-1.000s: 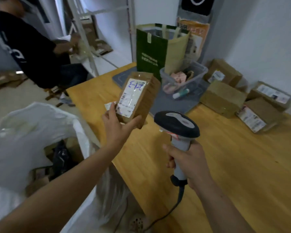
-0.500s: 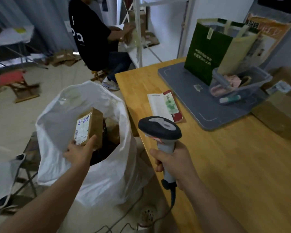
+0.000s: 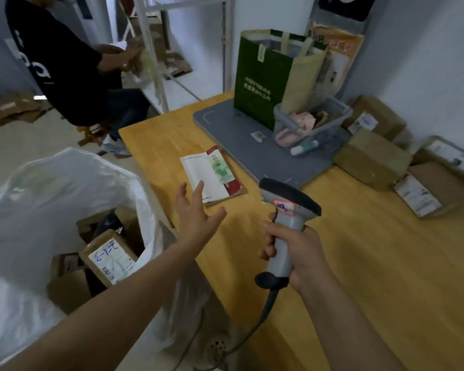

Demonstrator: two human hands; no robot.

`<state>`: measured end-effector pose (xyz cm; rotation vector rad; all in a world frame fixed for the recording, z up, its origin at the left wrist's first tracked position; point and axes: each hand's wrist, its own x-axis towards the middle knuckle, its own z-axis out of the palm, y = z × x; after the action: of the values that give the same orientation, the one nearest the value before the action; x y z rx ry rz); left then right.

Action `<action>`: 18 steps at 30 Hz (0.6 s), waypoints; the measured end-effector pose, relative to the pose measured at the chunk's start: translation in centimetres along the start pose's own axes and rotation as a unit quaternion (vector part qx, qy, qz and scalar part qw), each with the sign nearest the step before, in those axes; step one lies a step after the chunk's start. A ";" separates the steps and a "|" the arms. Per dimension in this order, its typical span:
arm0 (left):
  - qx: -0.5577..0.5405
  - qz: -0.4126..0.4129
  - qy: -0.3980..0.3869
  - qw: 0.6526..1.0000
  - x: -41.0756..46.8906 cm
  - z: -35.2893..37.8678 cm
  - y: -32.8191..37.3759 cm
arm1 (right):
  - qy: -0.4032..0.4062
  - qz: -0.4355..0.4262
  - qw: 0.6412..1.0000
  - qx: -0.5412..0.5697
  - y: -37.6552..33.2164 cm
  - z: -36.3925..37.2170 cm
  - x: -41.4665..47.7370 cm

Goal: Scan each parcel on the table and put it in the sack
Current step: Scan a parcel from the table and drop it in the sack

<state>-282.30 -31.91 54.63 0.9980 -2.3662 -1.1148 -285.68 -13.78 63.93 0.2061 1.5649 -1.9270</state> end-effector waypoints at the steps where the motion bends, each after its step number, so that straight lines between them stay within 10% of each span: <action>1: -0.005 0.033 -0.021 0.999 0.5 1.4 1.7 | 0.023 -0.001 0.999 0.034 -0.7 -1.1 0.2; 18: 0.188 0.294 -0.315 0.883 5.5 24.9 24.6 | 0.205 -0.097 0.920 0.321 -10.9 -20.5 4.6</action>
<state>-311.19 -11.64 57.84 -0.0867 -3.1604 -0.8204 -300.87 4.40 64.88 0.8022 1.1564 -2.6385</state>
